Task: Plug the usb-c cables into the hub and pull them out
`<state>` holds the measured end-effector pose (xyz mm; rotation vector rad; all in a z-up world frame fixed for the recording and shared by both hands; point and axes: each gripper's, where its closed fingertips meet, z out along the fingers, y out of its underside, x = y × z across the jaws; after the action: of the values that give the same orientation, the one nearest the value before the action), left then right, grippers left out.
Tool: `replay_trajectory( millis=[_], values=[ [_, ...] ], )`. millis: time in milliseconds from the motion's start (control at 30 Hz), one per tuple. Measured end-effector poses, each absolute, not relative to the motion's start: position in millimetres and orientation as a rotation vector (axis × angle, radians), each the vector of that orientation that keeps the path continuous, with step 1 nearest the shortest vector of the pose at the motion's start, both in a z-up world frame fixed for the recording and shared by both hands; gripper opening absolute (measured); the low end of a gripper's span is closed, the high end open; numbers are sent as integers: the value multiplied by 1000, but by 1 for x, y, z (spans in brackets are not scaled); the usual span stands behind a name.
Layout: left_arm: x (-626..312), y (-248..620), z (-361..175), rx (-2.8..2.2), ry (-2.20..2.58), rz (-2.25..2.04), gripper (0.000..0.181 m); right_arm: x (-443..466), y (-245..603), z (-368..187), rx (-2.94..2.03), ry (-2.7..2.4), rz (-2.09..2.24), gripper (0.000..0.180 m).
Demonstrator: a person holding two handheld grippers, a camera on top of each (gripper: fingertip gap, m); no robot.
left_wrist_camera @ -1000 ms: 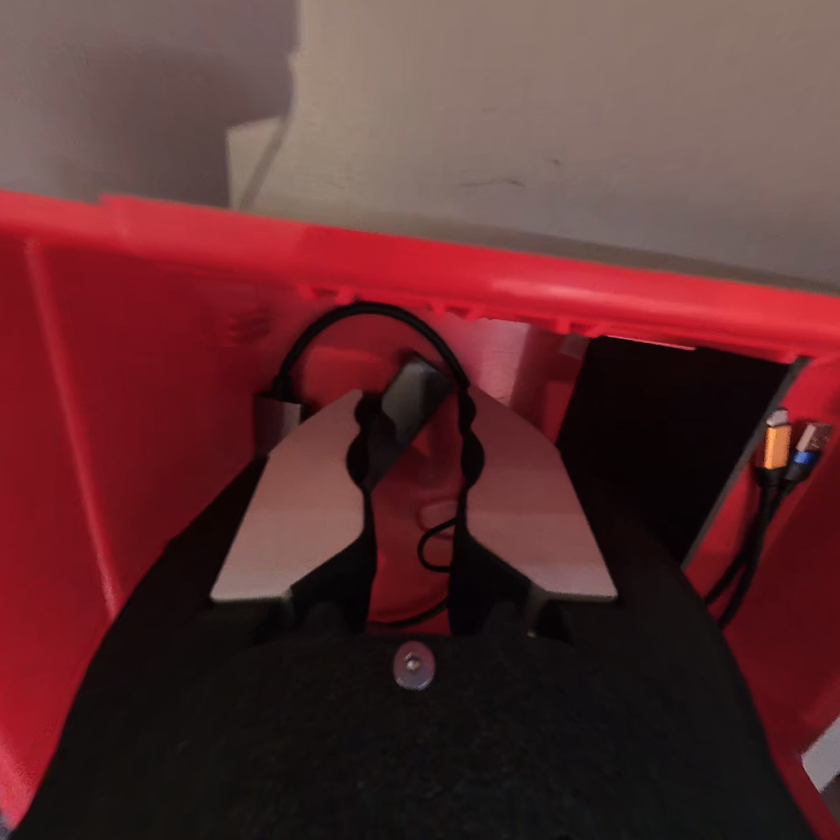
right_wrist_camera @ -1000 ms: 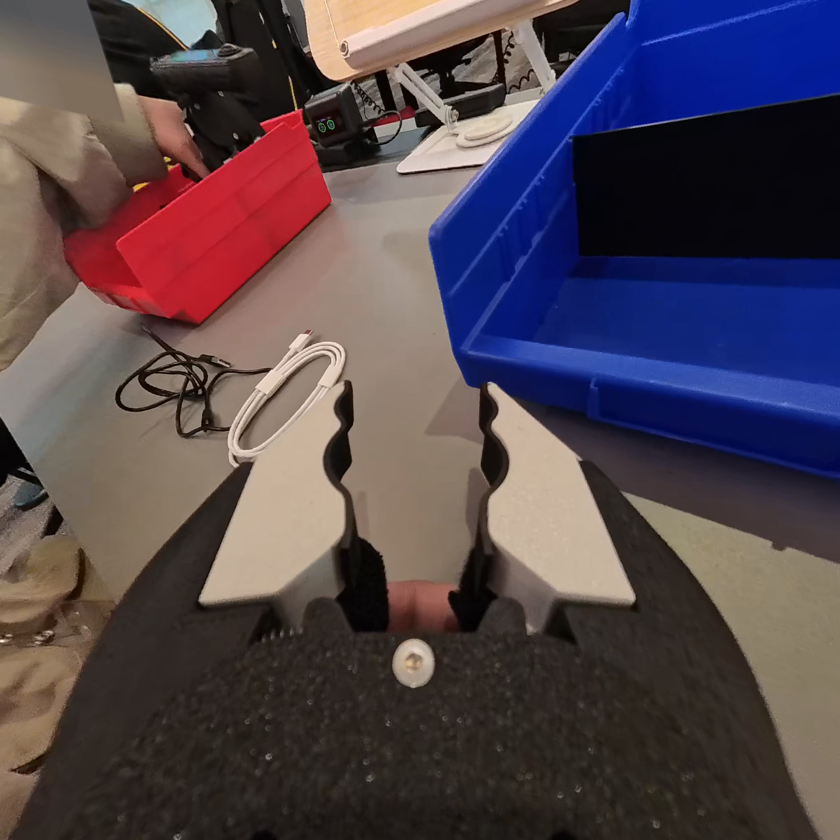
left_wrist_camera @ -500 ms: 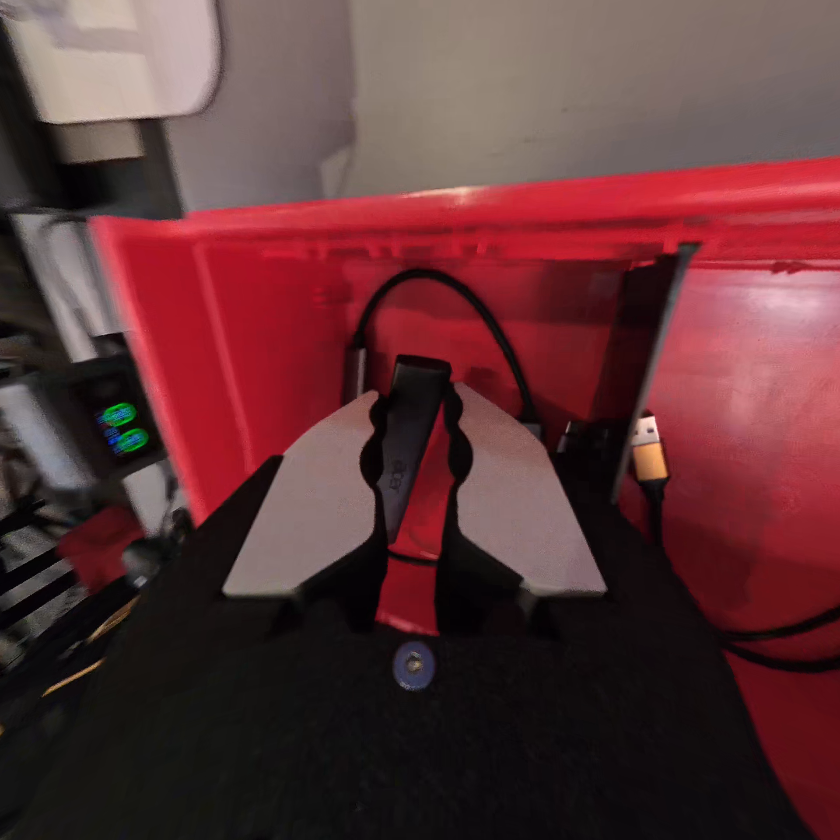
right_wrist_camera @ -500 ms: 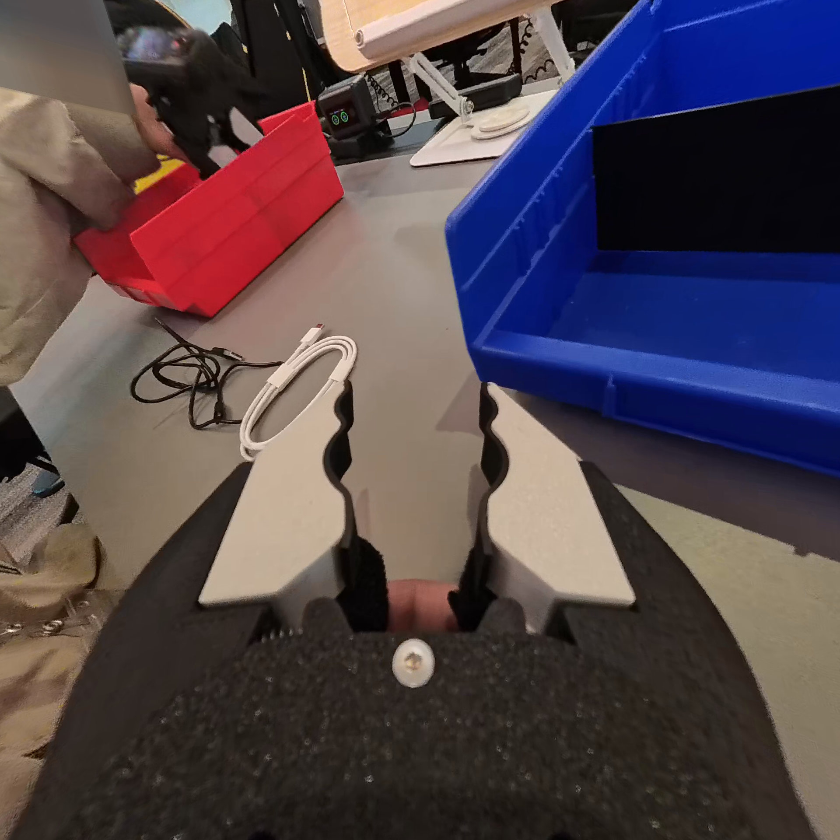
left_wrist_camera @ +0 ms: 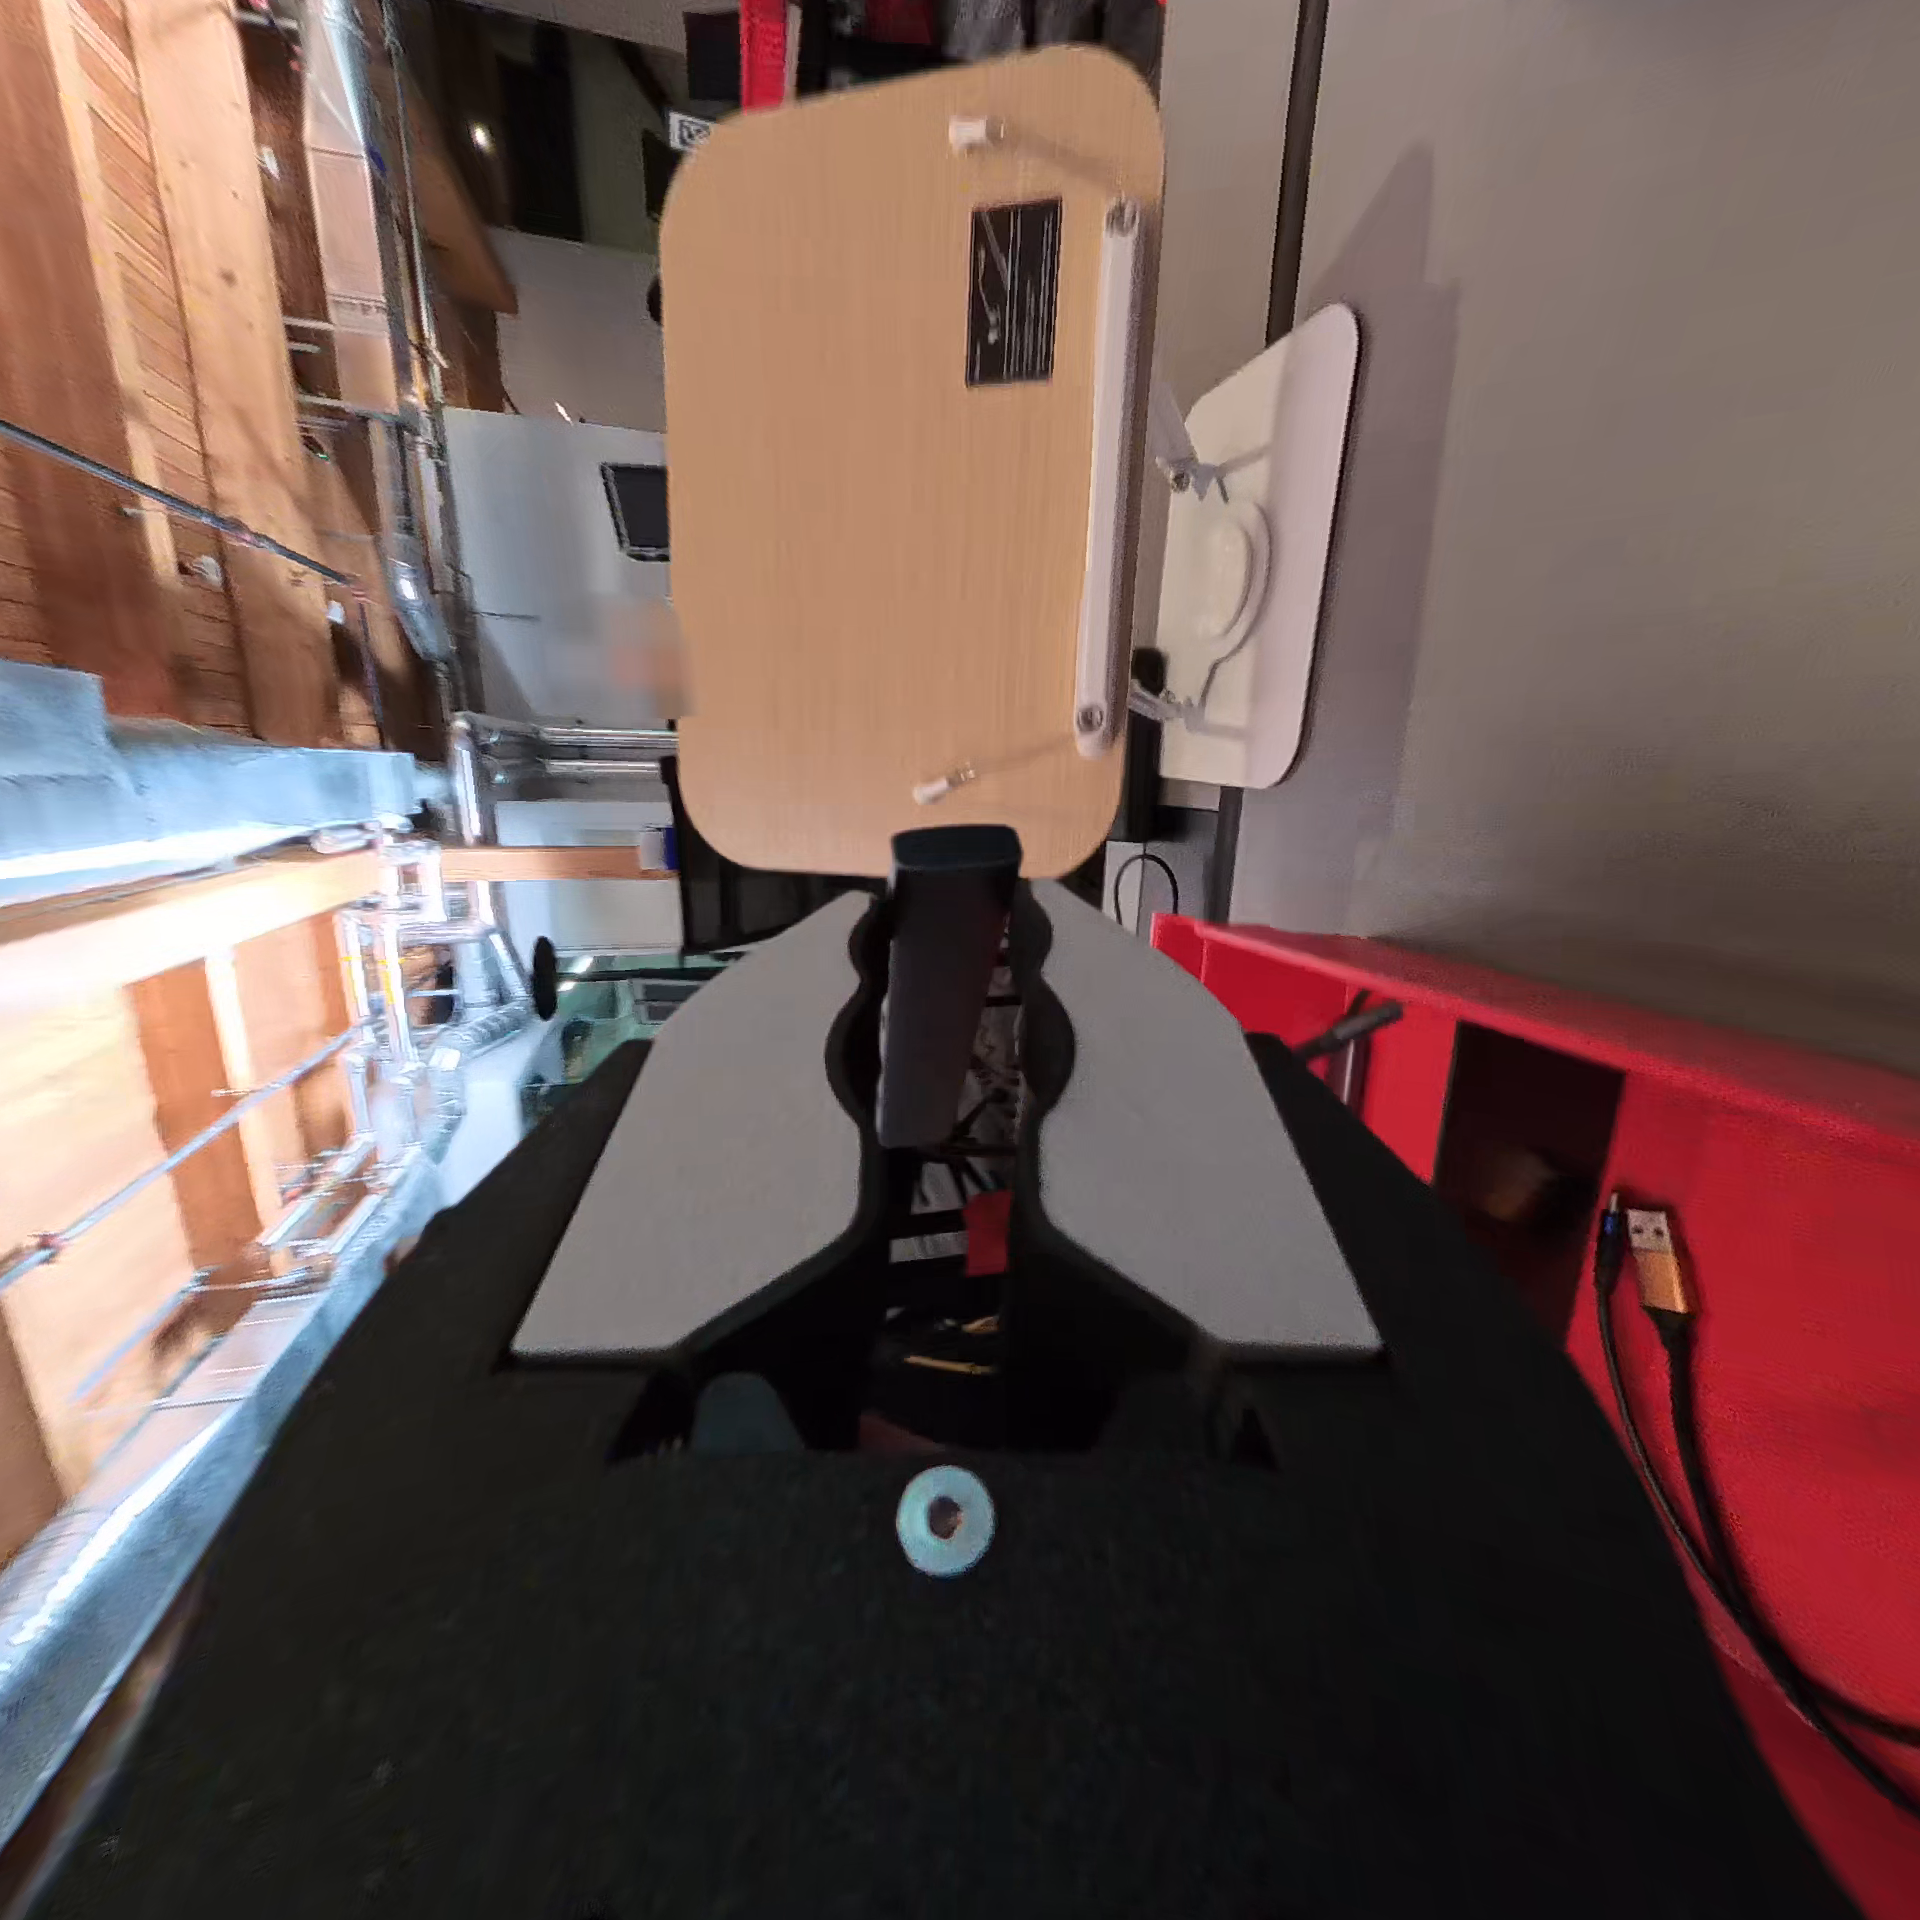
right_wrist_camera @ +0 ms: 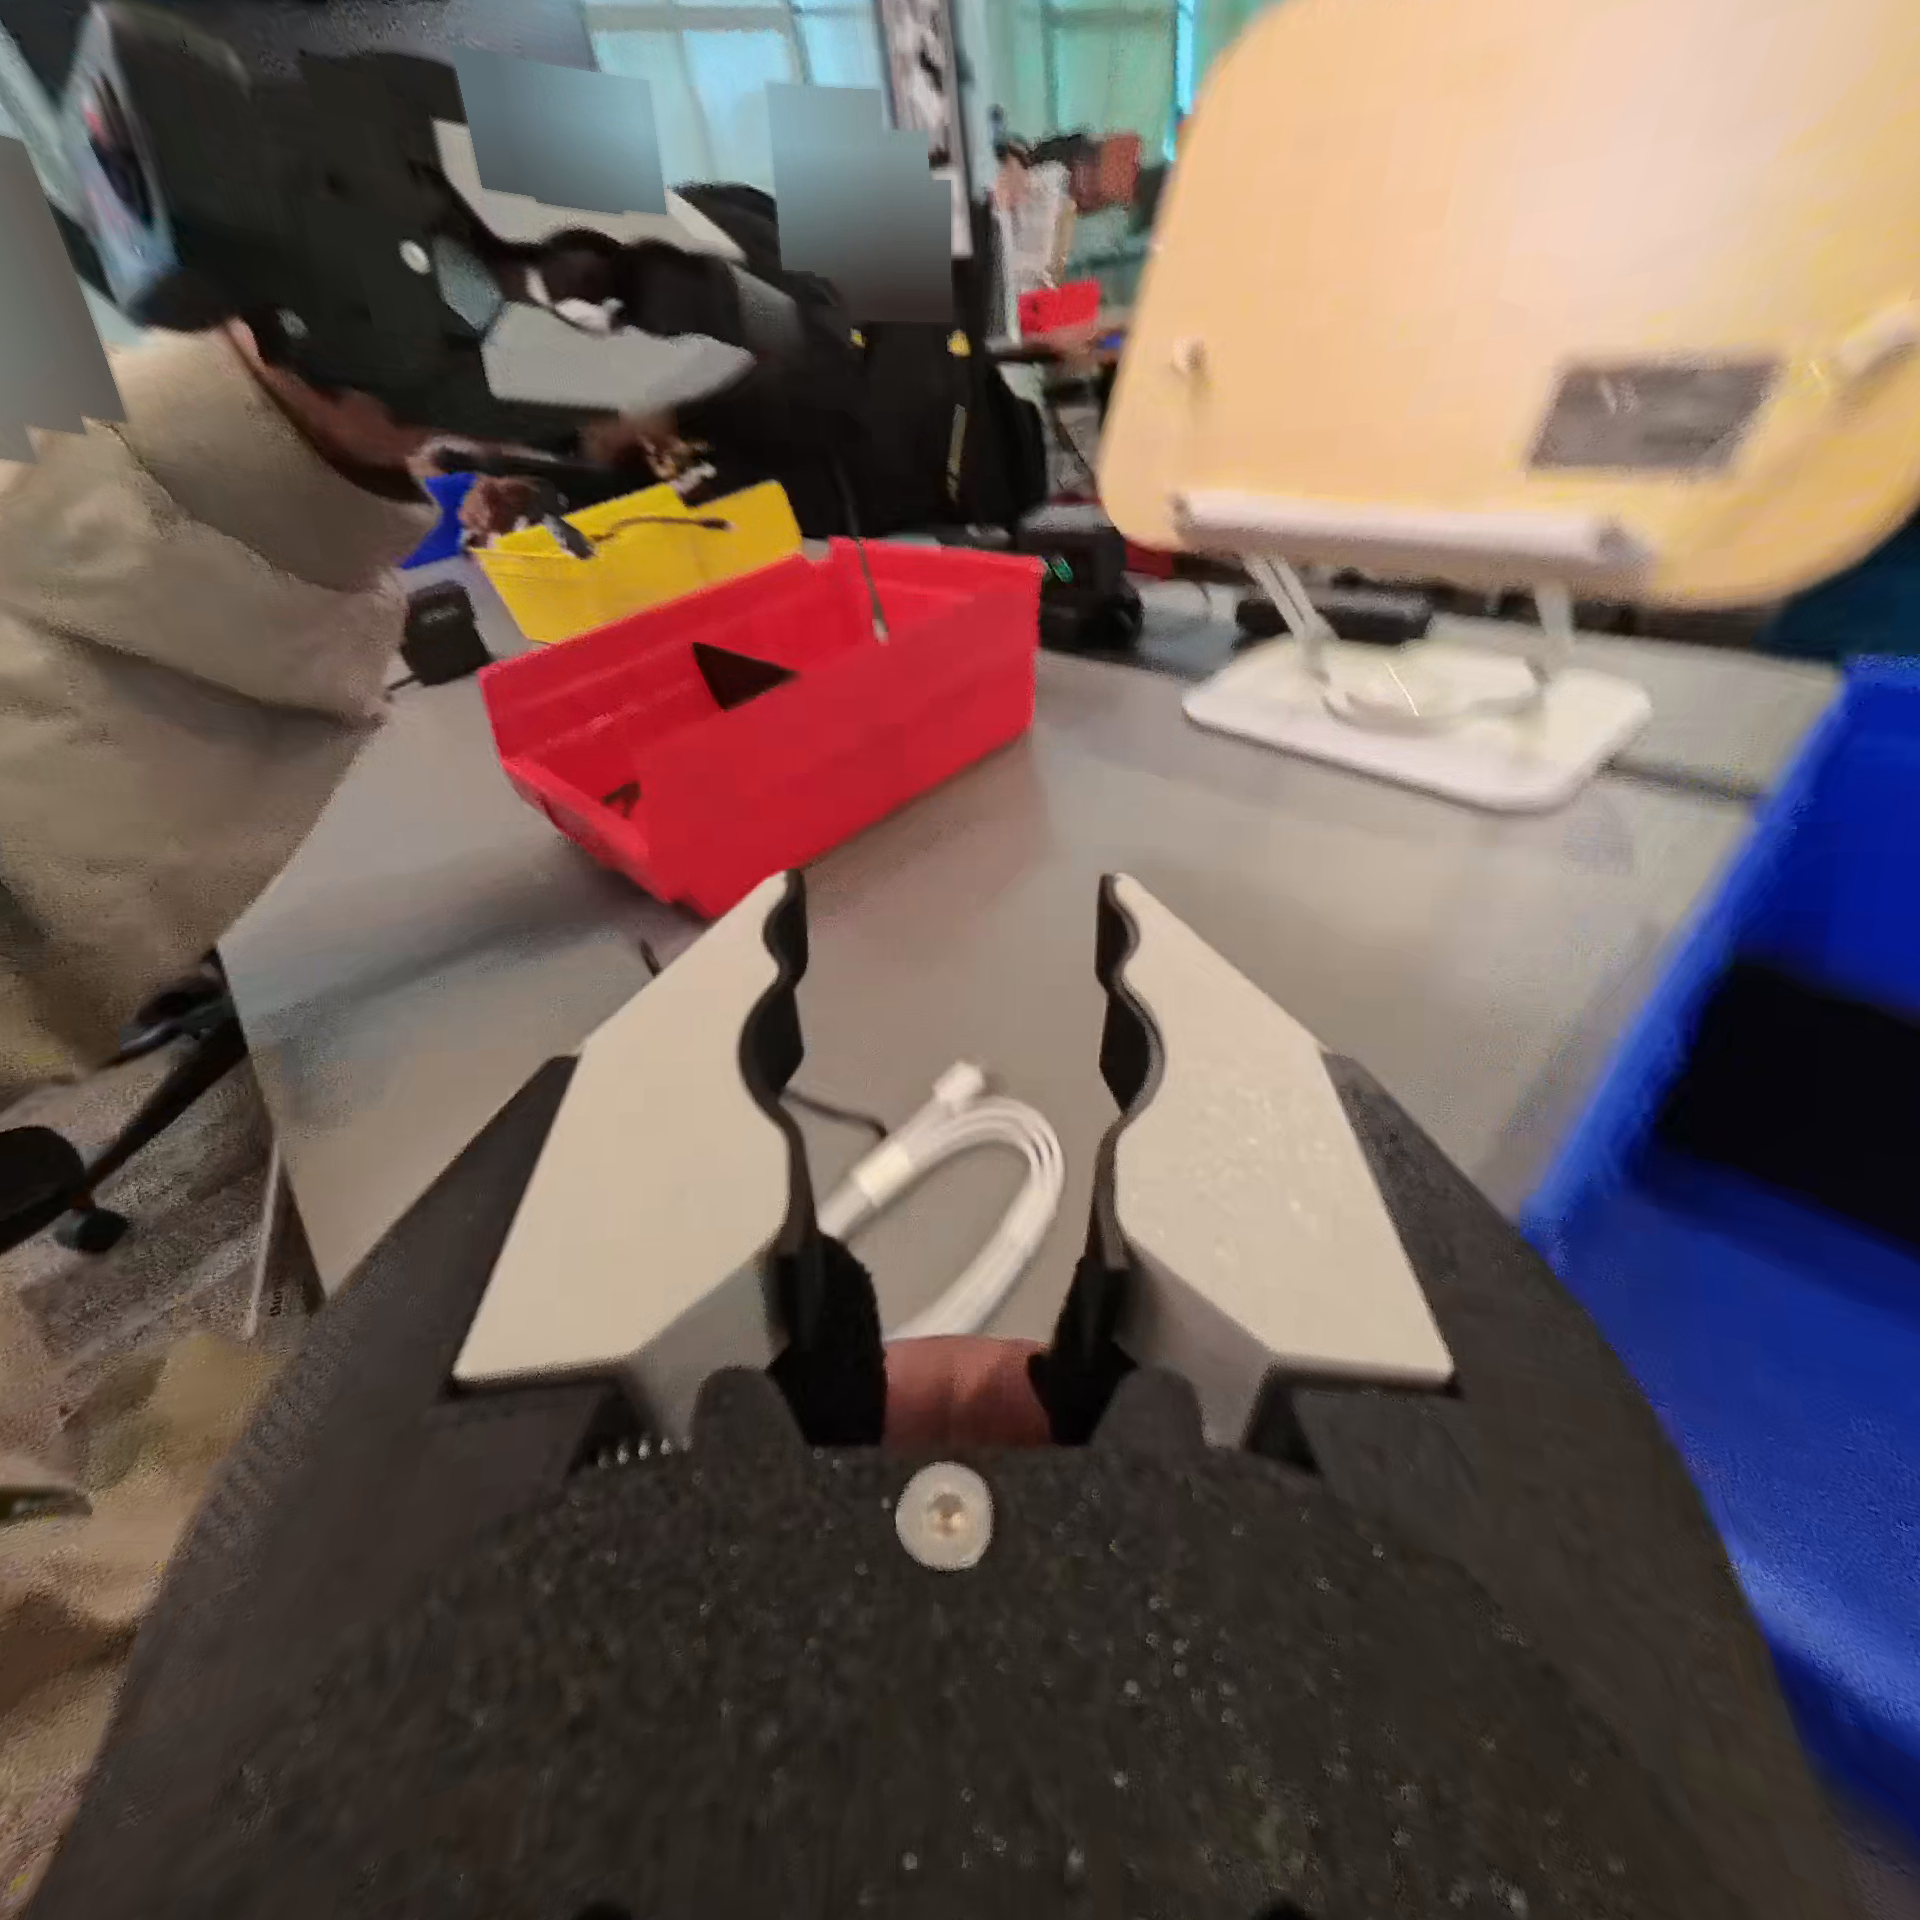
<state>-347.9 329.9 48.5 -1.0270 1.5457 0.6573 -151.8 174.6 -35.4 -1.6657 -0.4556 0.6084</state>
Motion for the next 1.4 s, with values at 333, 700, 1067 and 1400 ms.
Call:
replay_trajectory(
  millis=[333,700,1067,1400],
  values=[
    [-251,224,45,-770,1539,672,21,-248,210,49,-1443,-542,640,38],
    [-221,172,16,-868,1506,434,15,-232,178,24,-1380,-616,842,9],
    [-215,66,-43,-1476,977,-1273,23,-115,131,66,-987,-278,995,9],
    [-234,74,-27,-1327,880,-1292,50,-215,87,-4,-1163,-761,1360,8]
  ],
)
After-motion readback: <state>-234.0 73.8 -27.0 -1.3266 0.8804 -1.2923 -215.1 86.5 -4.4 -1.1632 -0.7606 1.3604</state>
